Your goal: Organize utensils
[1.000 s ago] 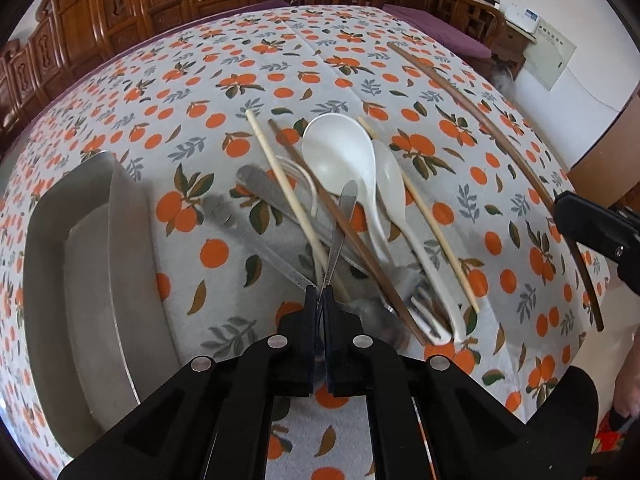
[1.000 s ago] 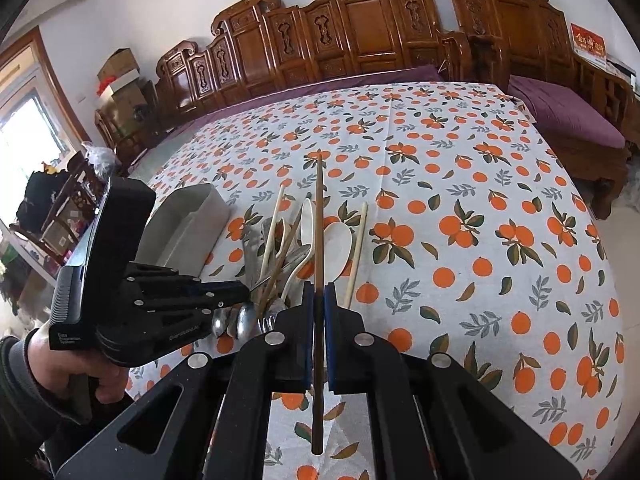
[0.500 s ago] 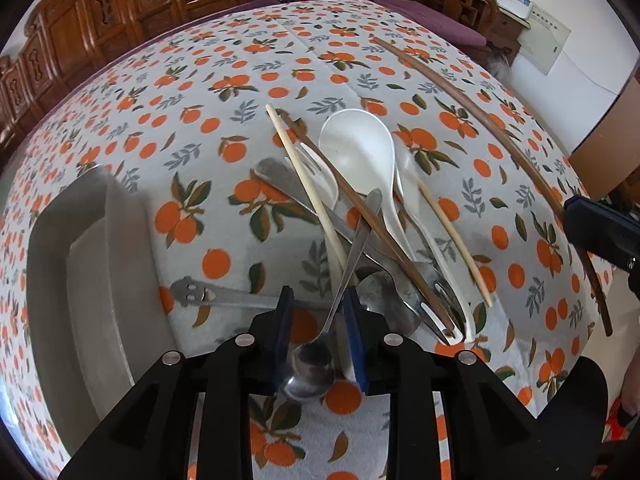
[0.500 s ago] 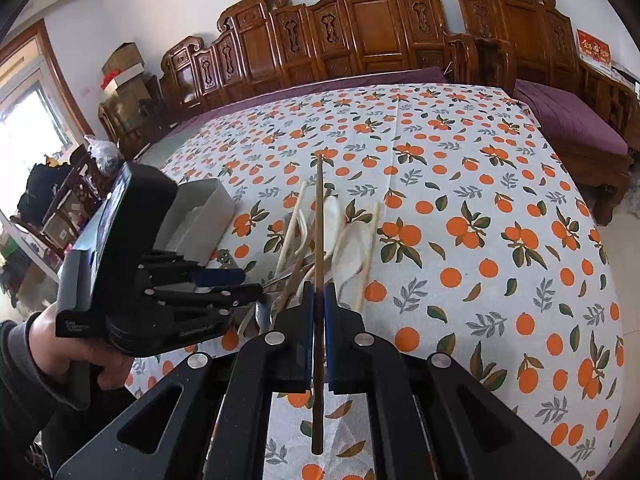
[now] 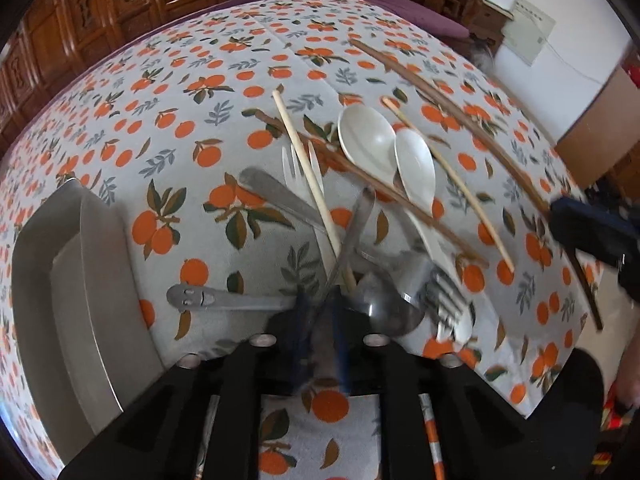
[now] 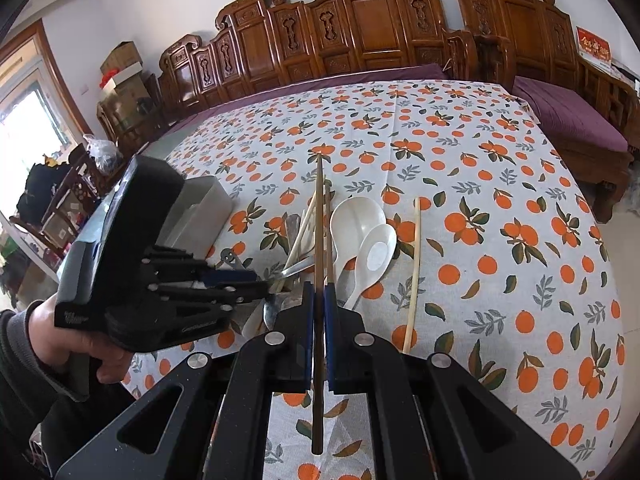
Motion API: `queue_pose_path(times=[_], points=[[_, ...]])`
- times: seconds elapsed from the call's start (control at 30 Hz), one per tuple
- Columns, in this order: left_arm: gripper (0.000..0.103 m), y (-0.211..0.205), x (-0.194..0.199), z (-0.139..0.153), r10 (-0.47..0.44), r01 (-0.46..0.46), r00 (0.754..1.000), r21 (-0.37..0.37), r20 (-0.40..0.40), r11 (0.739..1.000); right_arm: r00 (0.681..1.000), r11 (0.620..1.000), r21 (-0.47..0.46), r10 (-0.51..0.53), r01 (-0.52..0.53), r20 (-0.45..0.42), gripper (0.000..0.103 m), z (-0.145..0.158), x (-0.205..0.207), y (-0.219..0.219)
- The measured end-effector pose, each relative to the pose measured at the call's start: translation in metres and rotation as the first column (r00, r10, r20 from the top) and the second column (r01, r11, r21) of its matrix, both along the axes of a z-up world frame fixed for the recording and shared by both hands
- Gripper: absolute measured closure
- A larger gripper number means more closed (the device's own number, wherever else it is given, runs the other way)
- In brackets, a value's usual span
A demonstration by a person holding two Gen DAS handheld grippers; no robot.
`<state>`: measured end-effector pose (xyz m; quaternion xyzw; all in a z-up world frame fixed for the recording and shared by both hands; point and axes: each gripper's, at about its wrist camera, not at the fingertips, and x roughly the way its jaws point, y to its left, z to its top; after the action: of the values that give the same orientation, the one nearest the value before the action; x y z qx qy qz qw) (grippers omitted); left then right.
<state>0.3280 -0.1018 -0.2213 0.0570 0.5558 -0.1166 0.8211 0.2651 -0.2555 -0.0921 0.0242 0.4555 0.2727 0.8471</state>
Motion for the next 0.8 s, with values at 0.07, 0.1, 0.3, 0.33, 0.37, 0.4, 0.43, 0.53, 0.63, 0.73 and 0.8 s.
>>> queue_pose_path(times=[0.07,0.1,0.3,0.33,0.37,0.4,0.43,0.53,0.63,0.73,0.8], points=[[0.095,0.001,-0.003,0.000,-0.006,0.006,1.000,0.013,0.004,1.000,1.000,1.000,-0.002,0.001,-0.001,-0.002,0.097,-0.001,0.001,0.000],[0.097,0.002,-0.004,0.001,-0.006,0.006,1.000,0.011,0.005,1.000,1.000,1.000,-0.004,0.002,-0.002,-0.001,0.097,-0.001,0.000,0.001],[0.102,0.005,-0.004,0.007,0.004,-0.005,1.000,0.037,0.027,0.999,1.000,1.000,-0.004,0.007,-0.007,0.005,0.097,0.001,-0.002,0.002],[0.103,0.007,-0.004,0.009,0.009,-0.010,0.999,0.042,0.031,0.999,1.000,1.000,-0.003,0.007,-0.007,0.006,0.097,0.001,-0.002,0.002],[0.103,0.009,-0.005,0.011,0.016,-0.018,0.999,0.040,0.035,0.999,1.000,1.000,-0.002,0.007,-0.007,0.006,0.097,0.001,-0.002,0.002],[0.103,0.010,-0.005,0.012,0.019,-0.020,0.999,0.036,0.037,0.999,1.000,1.000,-0.001,0.007,-0.007,0.006,0.097,0.002,-0.002,0.002],[0.103,0.011,-0.006,0.014,0.021,-0.022,0.999,0.034,0.040,0.999,1.000,1.000,-0.001,0.008,-0.008,0.007,0.097,0.002,-0.002,0.003],[0.103,0.017,-0.011,0.025,0.036,-0.037,0.998,0.026,0.060,0.999,1.000,1.000,0.001,0.011,-0.011,0.011,0.097,0.003,-0.003,0.003],[0.102,0.021,-0.016,0.035,0.042,-0.043,0.996,0.018,0.081,0.999,1.000,1.000,0.006,0.016,-0.016,0.017,0.097,0.006,-0.004,0.005],[0.102,0.030,-0.025,0.050,0.053,-0.054,0.993,0.003,0.110,0.999,0.999,1.000,0.010,0.024,-0.024,0.026,0.097,0.010,-0.006,0.009],[0.102,0.037,-0.029,0.057,0.063,-0.063,0.991,-0.004,0.121,0.998,0.999,0.999,0.011,0.030,-0.031,0.032,0.097,0.013,-0.008,0.012]])
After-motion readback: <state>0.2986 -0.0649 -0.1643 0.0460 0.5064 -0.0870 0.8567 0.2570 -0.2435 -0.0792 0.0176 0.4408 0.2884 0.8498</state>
